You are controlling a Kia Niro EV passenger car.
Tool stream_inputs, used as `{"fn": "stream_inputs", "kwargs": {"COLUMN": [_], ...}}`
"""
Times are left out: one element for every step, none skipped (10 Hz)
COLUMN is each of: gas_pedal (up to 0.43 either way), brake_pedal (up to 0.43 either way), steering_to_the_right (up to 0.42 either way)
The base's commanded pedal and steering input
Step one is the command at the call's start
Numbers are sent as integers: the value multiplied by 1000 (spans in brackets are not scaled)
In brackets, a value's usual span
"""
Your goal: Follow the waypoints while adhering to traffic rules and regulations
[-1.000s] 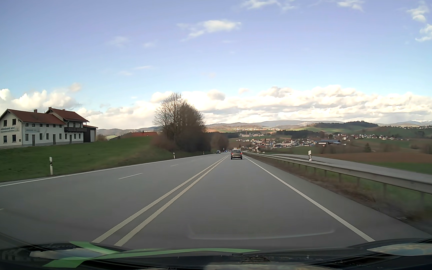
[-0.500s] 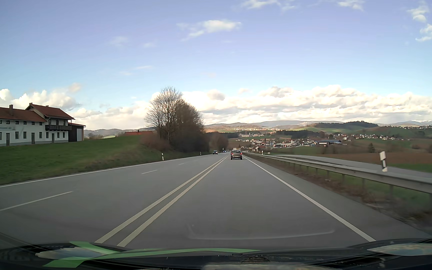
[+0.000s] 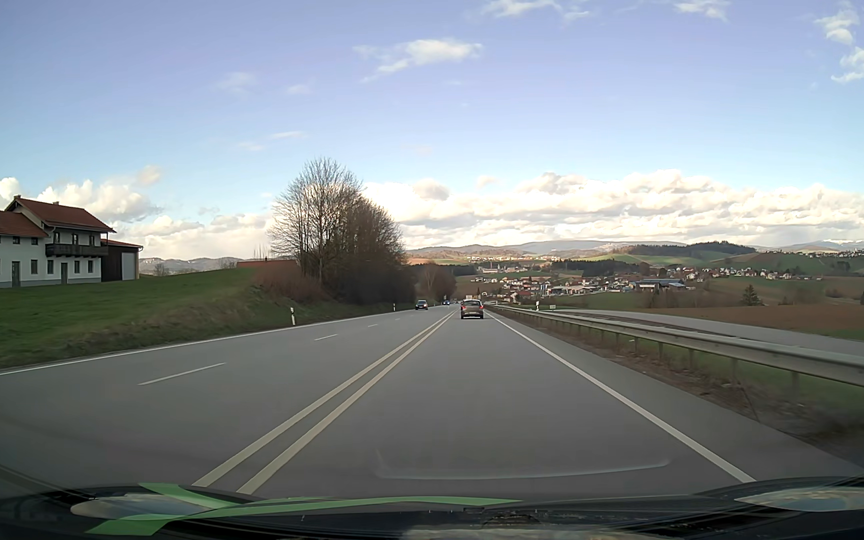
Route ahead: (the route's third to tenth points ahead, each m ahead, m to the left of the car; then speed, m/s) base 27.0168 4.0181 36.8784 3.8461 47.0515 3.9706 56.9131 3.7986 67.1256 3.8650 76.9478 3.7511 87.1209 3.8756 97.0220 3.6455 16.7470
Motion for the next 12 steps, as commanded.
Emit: {"fn": "stream_inputs", "kwargs": {"gas_pedal": [20, 20, 20, 20, 20, 20, 20, 20, 20, 20, 20, 47], "brake_pedal": [0, 0, 0, 0, 0, 0, 0, 0, 0, 0, 0, 0], "steering_to_the_right": [-2, -2, -2, -2, -2, -2, -2, -2, -2, -2, -2, -2]}}
